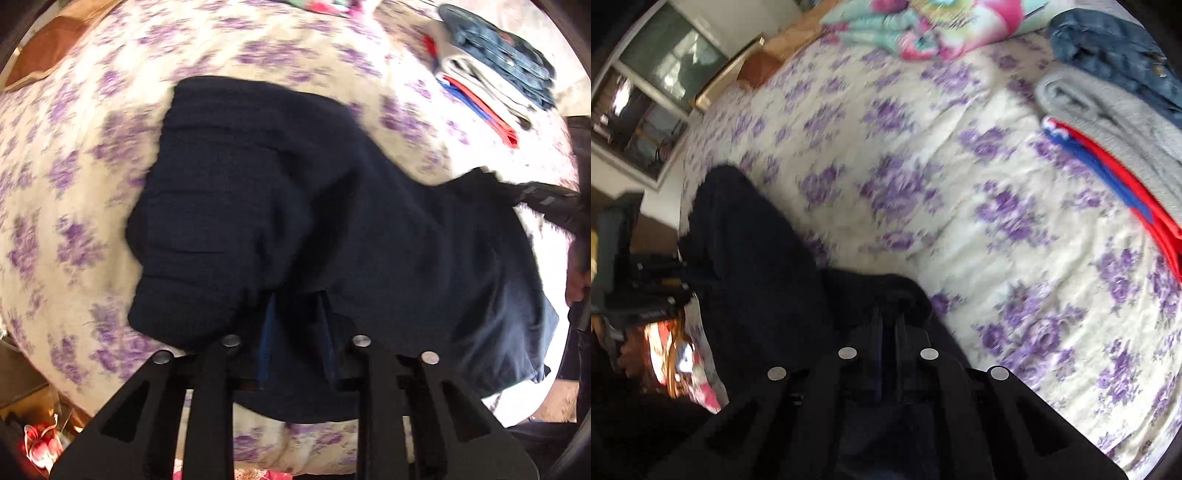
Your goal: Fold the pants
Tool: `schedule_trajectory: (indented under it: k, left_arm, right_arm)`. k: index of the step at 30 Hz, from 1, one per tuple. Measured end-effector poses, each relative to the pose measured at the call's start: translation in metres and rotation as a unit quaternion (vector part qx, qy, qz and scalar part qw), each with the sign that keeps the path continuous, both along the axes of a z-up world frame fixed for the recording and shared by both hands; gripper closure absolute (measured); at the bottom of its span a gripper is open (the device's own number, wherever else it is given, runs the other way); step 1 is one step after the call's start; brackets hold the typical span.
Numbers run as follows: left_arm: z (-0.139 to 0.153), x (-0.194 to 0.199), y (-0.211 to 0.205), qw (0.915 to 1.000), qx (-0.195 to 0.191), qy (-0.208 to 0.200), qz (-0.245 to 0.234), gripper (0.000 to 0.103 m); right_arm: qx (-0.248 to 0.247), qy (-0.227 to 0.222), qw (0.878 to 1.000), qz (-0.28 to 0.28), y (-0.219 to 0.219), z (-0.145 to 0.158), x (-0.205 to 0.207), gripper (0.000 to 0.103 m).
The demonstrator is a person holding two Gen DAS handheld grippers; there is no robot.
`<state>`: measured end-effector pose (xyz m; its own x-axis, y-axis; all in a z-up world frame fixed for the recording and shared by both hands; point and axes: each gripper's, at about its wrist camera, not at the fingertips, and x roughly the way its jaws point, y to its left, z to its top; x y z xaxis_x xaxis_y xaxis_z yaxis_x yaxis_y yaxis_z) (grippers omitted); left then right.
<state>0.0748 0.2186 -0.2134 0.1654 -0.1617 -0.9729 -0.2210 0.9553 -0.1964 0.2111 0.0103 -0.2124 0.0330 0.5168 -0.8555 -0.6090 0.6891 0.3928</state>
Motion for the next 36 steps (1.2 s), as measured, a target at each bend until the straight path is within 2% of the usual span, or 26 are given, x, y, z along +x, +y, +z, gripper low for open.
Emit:
schedule_trajectory:
  k: [1,3,5,6,8,10,11,12,13,14,15,16,17,19,20,22,24,25,26,27,31,33,36]
  left_arm:
    - [-0.002,-0.001,0.01,0.9999,-0.013,-0.001,0.01,0.084]
    - [-0.008,0.0,0.021,0.9994,-0.026,0.009,0.021,0.086]
    - [-0.012,0.005,0.019,0.9996,-0.011,0.018,0.016,0.086]
    - [-0.012,0.007,0.016,0.9998,-0.002,0.018,0.01,0.086]
    - [-0.011,0.007,0.016,0.9999,0.006,0.012,0.004,0.087]
    - [-0.008,0.005,0.021,0.9998,-0.009,0.011,0.011,0.087]
    - [-0.006,0.002,0.026,0.9997,-0.017,0.012,0.015,0.087]
    - [0.0,0.0,0.027,0.9996,-0.018,0.013,0.015,0.087]
    - [0.009,-0.001,0.025,0.9998,-0.011,0.01,0.01,0.086]
    - [0.024,-0.003,0.021,1.0,-0.001,-0.004,-0.003,0.083]
    - [0.041,-0.004,0.015,0.9996,0.003,-0.023,-0.019,0.076]
    - [0.062,-0.003,0.006,0.9981,-0.002,-0.048,-0.039,0.064]
    - [0.078,0.0,-0.004,0.9959,-0.007,-0.071,-0.055,0.05]
    - [0.101,0.012,-0.025,0.9898,-0.03,-0.109,-0.088,0.039]
    - [0.104,0.023,-0.039,0.9862,-0.054,-0.116,-0.105,0.039]
    - [0.094,0.052,-0.077,0.9793,-0.094,-0.108,-0.143,0.039]
    - [0.072,0.081,-0.114,0.9751,-0.094,-0.085,-0.182,0.041]
    - [0.056,0.096,-0.134,0.9726,-0.099,-0.066,-0.2,0.047]
    - [0.044,0.105,-0.153,0.9708,-0.103,-0.049,-0.211,0.054]
    - [0.03,0.112,-0.166,0.9694,-0.1,-0.033,-0.222,0.056]
    - [-0.018,0.136,-0.189,0.9691,-0.058,0.019,-0.239,0.055]
    - [-0.021,0.142,-0.186,0.97,-0.058,0.022,-0.235,0.055]
    - [-0.023,0.143,-0.194,0.9683,-0.037,0.023,-0.246,0.055]
  right_arm:
    - [0.003,0.003,1.0,-0.006,0.0,0.001,0.008,0.099]
    - [-0.028,0.002,1.0,0.001,0.01,-0.016,0.015,0.099]
    - [-0.059,0.022,0.998,-0.007,0.015,-0.047,0.023,0.099]
    - [-0.061,0.036,0.997,-0.015,0.016,-0.061,0.027,0.099]
    - [-0.027,0.039,0.999,-0.026,0.012,-0.067,0.03,0.099]
    - [-0.023,0.05,0.998,-0.023,0.011,-0.067,0.032,0.097]
    - [-0.024,0.069,0.997,-0.025,0.01,-0.065,0.034,0.093]
    - [-0.03,0.092,0.995,-0.033,0.007,-0.06,0.037,0.09]
    - [-0.031,0.094,0.994,-0.047,-0.005,-0.049,0.04,0.08]
    - [-0.025,0.07,0.995,-0.066,-0.015,-0.03,0.041,0.07]
    - [-0.014,0.038,0.996,-0.078,-0.024,-0.01,0.037,0.066]
    - [-0.006,0.007,0.997,-0.082,-0.037,0.01,0.032,0.058]
    - [-0.008,-0.026,0.996,-0.086,-0.051,0.029,0.026,0.054]
    - [-0.014,-0.068,0.993,-0.095,-0.073,0.054,0.009,0.054]
    - [-0.014,-0.069,0.993,-0.097,-0.086,0.059,-0.004,0.054]
    - [-0.022,-0.058,0.994,-0.095,-0.104,0.054,-0.03,0.055]
    - [-0.036,-0.038,0.995,-0.081,-0.117,0.038,-0.062,0.078]
    - [-0.047,-0.028,0.995,-0.082,-0.124,0.029,-0.077,0.088]
    - [-0.056,-0.019,0.994,-0.087,-0.129,0.02,-0.092,0.086]
    - [-0.062,-0.009,0.994,-0.092,-0.135,0.012,-0.107,0.086]
    - [-0.074,0.011,0.989,-0.126,-0.154,-0.013,-0.147,0.086]
    - [-0.085,0.034,0.986,-0.141,-0.158,-0.033,-0.16,0.086]
    - [-0.086,0.076,0.982,-0.148,-0.155,-0.06,-0.183,0.088]
